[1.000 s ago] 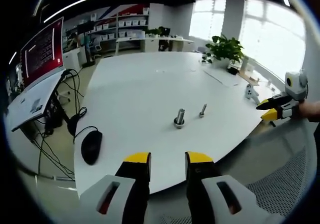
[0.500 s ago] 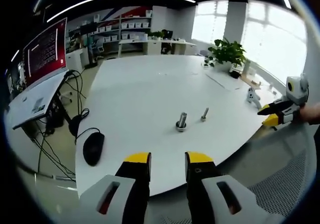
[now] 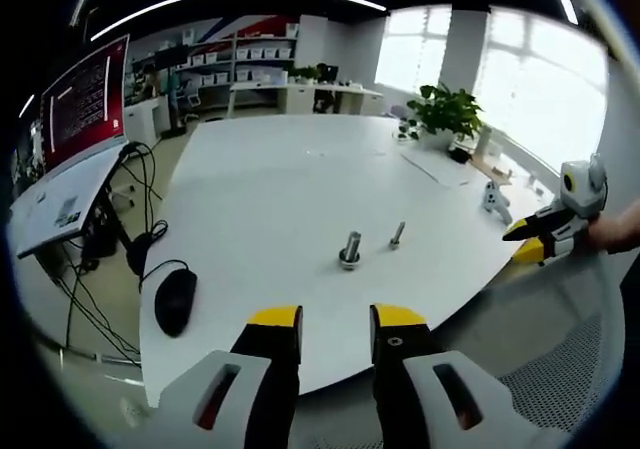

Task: Place the washer onto the threaded stud by aligning its center hole with the stud, sliding it down to the base, and recovering from edge contact or off-axis alignment until the washer reaches the visible bottom stop.

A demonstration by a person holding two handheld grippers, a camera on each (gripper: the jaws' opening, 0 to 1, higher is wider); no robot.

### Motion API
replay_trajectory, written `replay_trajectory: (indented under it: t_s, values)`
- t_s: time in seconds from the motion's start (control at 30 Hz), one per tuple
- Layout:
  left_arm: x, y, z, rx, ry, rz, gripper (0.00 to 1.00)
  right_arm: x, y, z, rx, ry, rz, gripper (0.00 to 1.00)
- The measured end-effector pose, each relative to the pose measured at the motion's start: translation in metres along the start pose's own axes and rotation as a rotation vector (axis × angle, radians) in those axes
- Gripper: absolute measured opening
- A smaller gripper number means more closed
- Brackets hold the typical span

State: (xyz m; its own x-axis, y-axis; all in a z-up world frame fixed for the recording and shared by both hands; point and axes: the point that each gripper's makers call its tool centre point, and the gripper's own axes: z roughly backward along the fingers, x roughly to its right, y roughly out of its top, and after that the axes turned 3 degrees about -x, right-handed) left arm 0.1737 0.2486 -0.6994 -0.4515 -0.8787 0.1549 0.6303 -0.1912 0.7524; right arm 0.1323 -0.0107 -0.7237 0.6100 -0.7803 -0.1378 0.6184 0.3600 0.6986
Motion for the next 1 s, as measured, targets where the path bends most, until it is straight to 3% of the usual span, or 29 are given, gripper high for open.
replay_trajectory:
  t_s: [0.23, 0.83, 1.0]
  values:
    - [0.002, 0.007, 0.003, 0.042, -0.016, 0.017, 0.24, 0.004, -0.008, -0.003, -0.058, -0.036, 0.045, 0.32]
    - [0.019, 0.000, -0.001, 0.011, -0.119, 0.021, 0.23, 0.020, -0.027, -0.003, -0.177, -0.125, 0.052, 0.33]
    - [0.020, 0.000, 0.000, 0.014, -0.118, 0.010, 0.23, 0.023, -0.028, -0.002, -0.187, -0.145, 0.058, 0.33]
